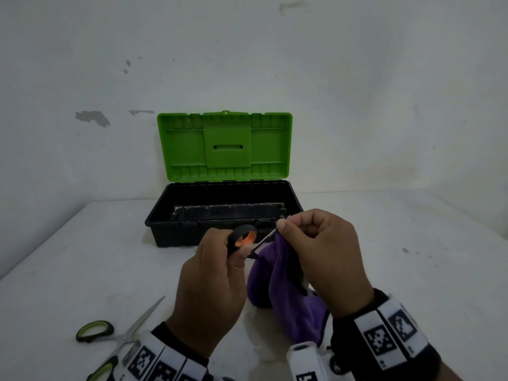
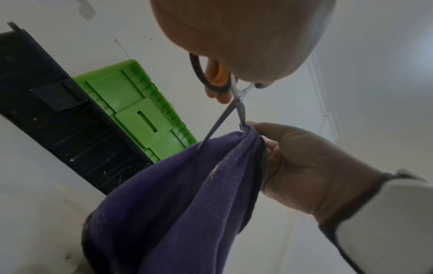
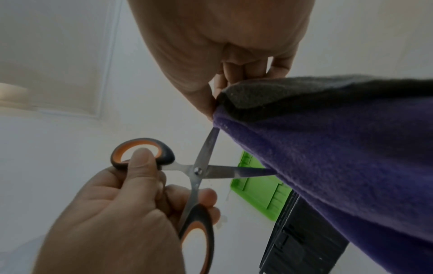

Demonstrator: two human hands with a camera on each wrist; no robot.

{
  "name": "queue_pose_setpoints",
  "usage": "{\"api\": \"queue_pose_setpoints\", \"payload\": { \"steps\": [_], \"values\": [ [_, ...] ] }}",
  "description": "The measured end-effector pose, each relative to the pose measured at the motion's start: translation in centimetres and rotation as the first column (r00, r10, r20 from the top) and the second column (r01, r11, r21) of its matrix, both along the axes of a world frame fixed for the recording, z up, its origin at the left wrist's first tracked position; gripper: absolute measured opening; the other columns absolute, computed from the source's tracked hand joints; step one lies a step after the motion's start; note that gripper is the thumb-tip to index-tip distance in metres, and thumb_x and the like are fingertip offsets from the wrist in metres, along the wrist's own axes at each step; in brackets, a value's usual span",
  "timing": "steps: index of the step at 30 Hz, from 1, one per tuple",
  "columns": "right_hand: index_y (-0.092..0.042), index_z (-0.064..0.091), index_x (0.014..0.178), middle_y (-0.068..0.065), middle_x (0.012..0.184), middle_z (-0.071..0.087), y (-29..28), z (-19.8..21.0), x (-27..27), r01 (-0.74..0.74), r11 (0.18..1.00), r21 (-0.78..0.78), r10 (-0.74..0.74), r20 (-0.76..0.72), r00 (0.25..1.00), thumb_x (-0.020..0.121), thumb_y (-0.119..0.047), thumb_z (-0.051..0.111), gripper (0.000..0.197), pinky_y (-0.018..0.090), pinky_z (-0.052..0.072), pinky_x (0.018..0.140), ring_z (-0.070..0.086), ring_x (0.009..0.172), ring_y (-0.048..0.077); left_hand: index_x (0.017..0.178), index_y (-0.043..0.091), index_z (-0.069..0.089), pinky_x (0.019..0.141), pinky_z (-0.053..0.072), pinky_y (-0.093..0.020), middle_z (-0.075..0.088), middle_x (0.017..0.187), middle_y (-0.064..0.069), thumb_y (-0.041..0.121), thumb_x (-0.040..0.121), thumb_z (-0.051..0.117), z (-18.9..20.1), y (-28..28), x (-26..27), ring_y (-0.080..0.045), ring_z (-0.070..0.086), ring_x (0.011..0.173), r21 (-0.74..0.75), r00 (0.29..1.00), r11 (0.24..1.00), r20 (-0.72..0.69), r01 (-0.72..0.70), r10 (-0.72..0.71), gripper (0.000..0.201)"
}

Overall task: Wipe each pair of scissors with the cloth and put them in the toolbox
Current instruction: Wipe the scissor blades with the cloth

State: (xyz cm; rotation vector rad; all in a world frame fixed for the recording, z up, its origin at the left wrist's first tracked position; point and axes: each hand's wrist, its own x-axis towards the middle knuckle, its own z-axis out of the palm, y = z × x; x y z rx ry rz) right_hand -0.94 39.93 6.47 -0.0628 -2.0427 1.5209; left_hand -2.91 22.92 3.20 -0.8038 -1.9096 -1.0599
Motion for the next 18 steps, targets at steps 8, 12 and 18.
{"api": "queue_pose_setpoints", "payload": {
  "steps": [8, 12, 18],
  "values": [
    [-0.018, 0.074, 0.074, -0.003, 0.064, 0.074, 0.4, -0.1, -0.3, 0.04, 0.999, 0.022, -0.04, -0.013, 0.999, 0.082, -0.024, 0.079, 0.011, 0.03, 0.059, 0.06, 0.071, 0.061, 0.014, 0.103, 0.022, 0.045, 0.046, 0.052, -0.026, 0.062, 0.079, -0.001, 0.047, 0.101, 0.034, 0.1, 0.1, 0.0, -0.01, 0.064, 0.057, 0.032, 1.0, 0.999, 0.013, 0.008, -0.008, 0.027],
    [-0.017, 0.074, 0.076, -0.002, 0.066, 0.074, 0.3, 0.1, 0.0, 0.007, 1.0, 0.014, -0.007, -0.011, 1.0, 0.083, -0.022, 0.079, 0.01, 0.027, 0.06, 0.06, 0.072, 0.061, 0.013, 0.103, 0.022, 0.046, 0.046, 0.053, -0.027, 0.058, 0.08, 0.006, 0.044, 0.101, 0.037, 0.2, -0.1, 0.0, -0.009, 0.062, 0.059, 0.067, 0.999, 0.997, 0.011, 0.032, -0.032, 0.024],
    [-0.017, 0.073, 0.074, -0.002, 0.063, 0.074, 0.2, 0.0, -0.4, 0.031, 0.999, -0.01, -0.032, -0.038, 0.999, 0.083, -0.022, 0.079, 0.011, 0.023, 0.056, 0.057, 0.071, 0.059, 0.013, 0.102, 0.022, 0.046, 0.046, 0.053, -0.026, 0.058, 0.079, 0.008, 0.044, 0.101, 0.036, 0.4, -0.2, 0.1, -0.01, 0.064, 0.061, 0.079, 0.999, 0.996, 0.015, 0.031, -0.032, 0.023]
  ]
}}
